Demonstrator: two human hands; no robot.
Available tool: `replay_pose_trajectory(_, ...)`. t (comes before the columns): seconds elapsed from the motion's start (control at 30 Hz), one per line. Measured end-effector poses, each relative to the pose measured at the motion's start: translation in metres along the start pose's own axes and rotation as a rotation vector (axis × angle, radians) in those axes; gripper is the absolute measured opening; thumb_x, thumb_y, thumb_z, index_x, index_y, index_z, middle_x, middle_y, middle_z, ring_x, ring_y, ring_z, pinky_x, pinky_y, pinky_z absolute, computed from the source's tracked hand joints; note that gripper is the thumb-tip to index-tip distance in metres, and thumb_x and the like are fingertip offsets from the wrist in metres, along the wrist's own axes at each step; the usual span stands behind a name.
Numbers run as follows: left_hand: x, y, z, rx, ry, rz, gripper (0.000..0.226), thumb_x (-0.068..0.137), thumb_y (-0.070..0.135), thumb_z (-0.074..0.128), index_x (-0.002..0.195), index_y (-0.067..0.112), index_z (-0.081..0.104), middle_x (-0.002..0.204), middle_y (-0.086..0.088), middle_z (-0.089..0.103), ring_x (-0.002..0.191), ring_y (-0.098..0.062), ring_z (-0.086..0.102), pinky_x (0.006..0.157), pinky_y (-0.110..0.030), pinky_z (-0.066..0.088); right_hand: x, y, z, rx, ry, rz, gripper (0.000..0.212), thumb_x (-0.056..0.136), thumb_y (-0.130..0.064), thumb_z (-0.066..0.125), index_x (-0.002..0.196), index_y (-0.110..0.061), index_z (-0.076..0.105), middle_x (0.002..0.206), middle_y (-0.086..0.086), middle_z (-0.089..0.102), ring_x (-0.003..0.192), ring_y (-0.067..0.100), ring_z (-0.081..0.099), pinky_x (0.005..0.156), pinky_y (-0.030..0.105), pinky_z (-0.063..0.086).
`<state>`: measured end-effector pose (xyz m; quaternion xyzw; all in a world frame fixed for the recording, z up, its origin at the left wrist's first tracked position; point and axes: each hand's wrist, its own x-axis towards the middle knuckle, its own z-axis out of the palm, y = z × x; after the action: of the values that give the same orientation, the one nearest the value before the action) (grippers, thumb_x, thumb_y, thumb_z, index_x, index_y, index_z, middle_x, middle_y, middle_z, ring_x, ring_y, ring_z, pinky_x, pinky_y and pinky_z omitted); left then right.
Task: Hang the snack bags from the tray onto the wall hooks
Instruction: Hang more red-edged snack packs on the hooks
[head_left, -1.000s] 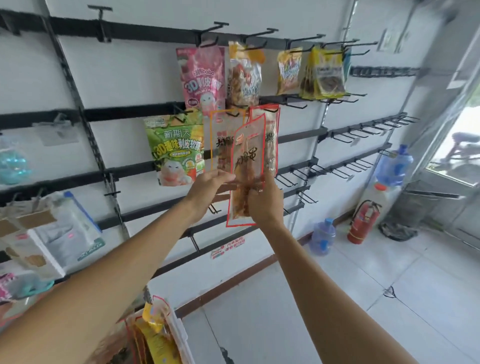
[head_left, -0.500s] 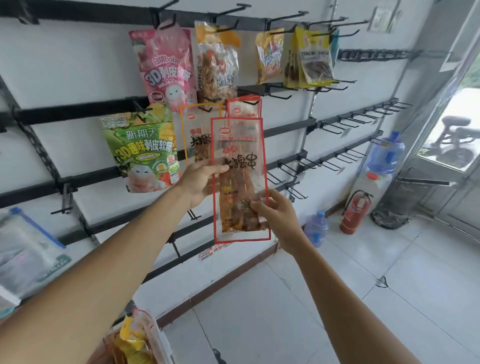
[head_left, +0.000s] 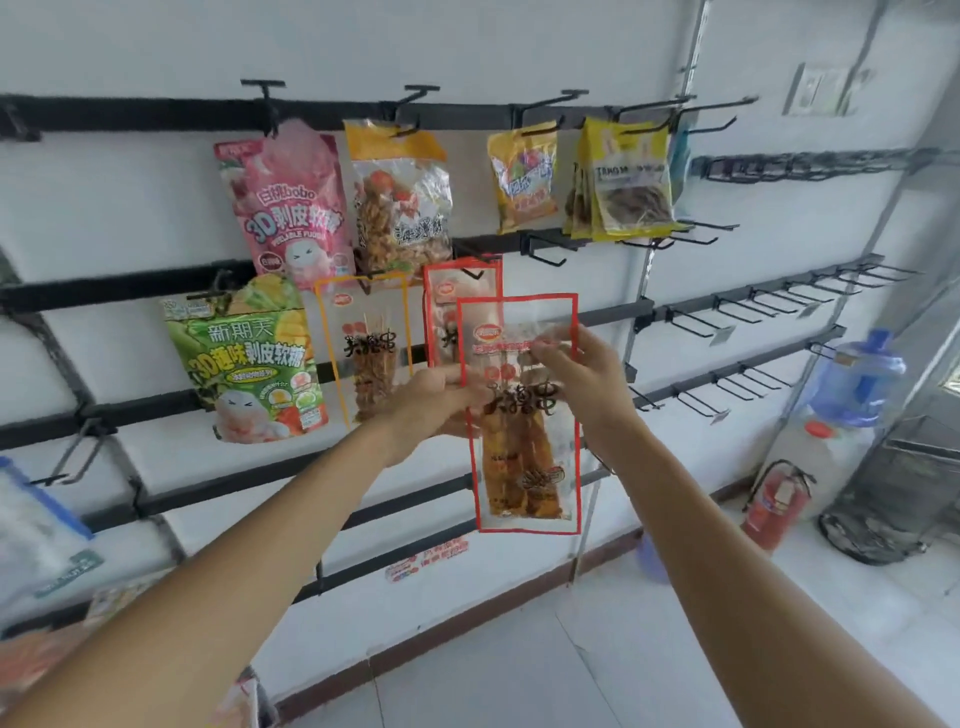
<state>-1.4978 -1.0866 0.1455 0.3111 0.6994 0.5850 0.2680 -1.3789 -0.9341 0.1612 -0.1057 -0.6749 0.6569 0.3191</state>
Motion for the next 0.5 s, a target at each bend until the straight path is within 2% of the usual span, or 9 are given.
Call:
replay_pose_trajectory(0.03,0.003,0.006,0.002,0.013,0.031,0.033,0.029,0.089,0.023,0.072,0.116,0.016,0.066,0.1,-0.014,0.072,0.086,-0.026,0.071,0.083,-0.041,0.059,0.007,0.0,-0.002,-0.002,-0.006,-0.007,0.008,0.095,-0.005,0.063,0.09,-0.011,0.062,0.085,0.005,0.072,0.07,0.017,0.07,0.059,0.021,0.052)
replay_pose_trajectory(0.1,0.009,0.021,0.004,0.005,0.12,0.141,0.026,0.089,0.026,0.072,0.113,0.021,0.067,0.099,-0.014,0.074,0.089,-0.026,0.07,0.083,-0.035,0.058,0.019,0.002,-0.002,0.002,-0.035,-0.018,0.01,0.095,-0.005,0.063,0.088,-0.012,0.064,0.088,0.011,0.073,0.073,0.019,0.07,0.059,0.021,0.05)
replay_pose_trajectory(0.23,0.028,0.043,0.006,-0.034,0.315,0.281,0.009,0.088,0.011,0.071,0.096,0.016,0.07,0.08,0.005,0.075,0.078,-0.01,0.072,0.07,-0.023,0.056,0.039,0.016,0.007,0.039,-0.073,0.017,0.006,0.095,-0.01,0.063,0.091,-0.012,0.066,0.091,0.012,0.074,0.077,0.02,0.071,0.063,0.023,0.053)
replay_pose_trajectory(0.33,0.046,0.043,0.0,0.03,0.37,0.297,0.009,0.087,0.009,0.072,0.085,0.018,0.07,0.073,0.008,0.073,0.076,-0.007,0.071,0.072,-0.024,0.054,0.058,0.024,0.01,0.227,-0.091,0.082,0.005,0.096,-0.017,0.063,0.095,-0.013,0.066,0.096,0.013,0.073,0.083,0.025,0.071,0.073,0.032,0.057)
replay_pose_trajectory(0.4,0.057,0.04,-0.004,0.034,0.385,0.306,0.008,0.086,0.01,0.073,0.083,0.017,0.07,0.073,0.008,0.074,0.076,-0.006,0.071,0.072,-0.021,0.054,0.074,0.026,0.011,0.278,-0.115,0.07,0.007,0.096,-0.023,0.064,0.098,-0.016,0.067,0.098,0.012,0.073,0.087,0.023,0.071,0.078,0.033,0.058)
replay_pose_trajectory(0.5,0.075,0.037,-0.01,0.062,0.388,0.335,0.008,0.087,0.019,0.073,0.079,0.02,0.072,0.079,0.008,0.075,0.085,-0.006,0.07,0.083,-0.023,0.053,0.102,0.025,0.017,0.179,-0.112,0.009,0.011,0.094,-0.02,0.067,0.1,-0.01,0.068,0.087,0.007,0.075,0.082,0.018,0.073,0.068,0.025,0.057)
